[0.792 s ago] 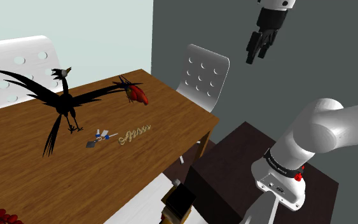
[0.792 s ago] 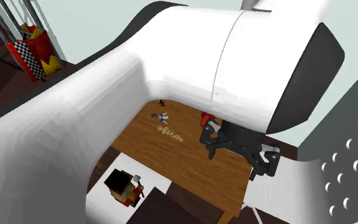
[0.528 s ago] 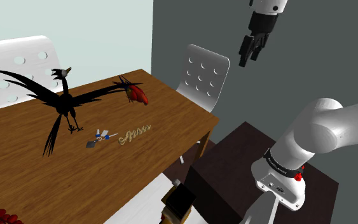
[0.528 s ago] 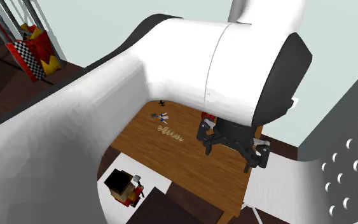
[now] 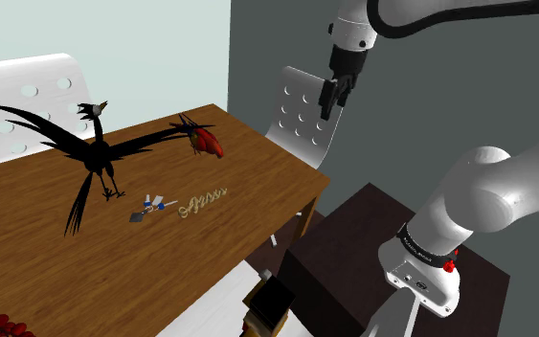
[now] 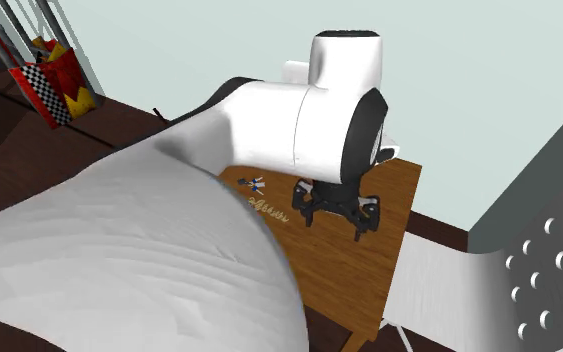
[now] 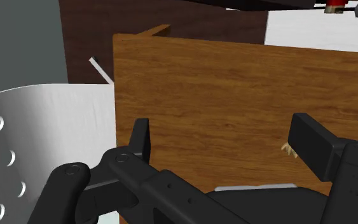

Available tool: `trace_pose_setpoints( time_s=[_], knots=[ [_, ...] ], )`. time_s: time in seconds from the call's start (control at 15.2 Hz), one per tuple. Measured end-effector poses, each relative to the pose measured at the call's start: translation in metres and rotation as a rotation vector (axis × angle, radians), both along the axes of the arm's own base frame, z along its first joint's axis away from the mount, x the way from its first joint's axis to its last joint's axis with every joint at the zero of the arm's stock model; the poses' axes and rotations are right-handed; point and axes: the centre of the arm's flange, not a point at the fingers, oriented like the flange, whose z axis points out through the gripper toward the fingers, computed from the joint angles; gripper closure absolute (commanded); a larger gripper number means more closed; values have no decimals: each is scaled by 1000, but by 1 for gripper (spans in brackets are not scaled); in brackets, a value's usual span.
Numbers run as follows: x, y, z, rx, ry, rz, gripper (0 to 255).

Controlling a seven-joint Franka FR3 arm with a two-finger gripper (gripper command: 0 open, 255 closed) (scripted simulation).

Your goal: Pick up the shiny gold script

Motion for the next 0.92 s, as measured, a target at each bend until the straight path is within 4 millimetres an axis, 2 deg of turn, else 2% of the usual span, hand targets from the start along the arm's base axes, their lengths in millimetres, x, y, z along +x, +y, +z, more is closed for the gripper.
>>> trace_pose_setpoints(
  time_s=[0.33, 0.92],
  knots=[
    [32, 44, -39, -18, -17, 85, 0],
    [74, 129, -111, -49, -48, 238, 0]
  ],
)
